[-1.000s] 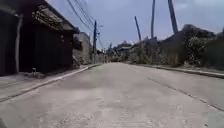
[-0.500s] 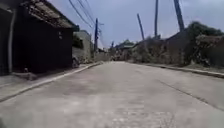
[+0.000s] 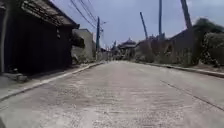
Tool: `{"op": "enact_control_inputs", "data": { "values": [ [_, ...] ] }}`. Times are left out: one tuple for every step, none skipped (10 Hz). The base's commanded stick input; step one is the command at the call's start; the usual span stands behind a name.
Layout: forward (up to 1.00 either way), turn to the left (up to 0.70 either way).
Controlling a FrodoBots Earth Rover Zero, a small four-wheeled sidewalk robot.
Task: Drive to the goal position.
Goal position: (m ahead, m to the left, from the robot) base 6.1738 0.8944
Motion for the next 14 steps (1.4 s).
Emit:
{"op": "enact_control_inputs", "data": {
  "values": [
    [1.00, 0.00],
    [1.00, 0.00],
    [1.00, 0.00],
    [1.00, 0.00],
    [1.00, 0.00],
    [1.00, 0.00],
    [1.00, 0.00],
    [1.00, 0.00],
    [1.00, 0.00],
    [1.00, 0.00],
    [1.00, 0.00],
    [1.00, 0.00],
    [1.00, 0.00],
    [1.00, 0.00]
  ]
}}
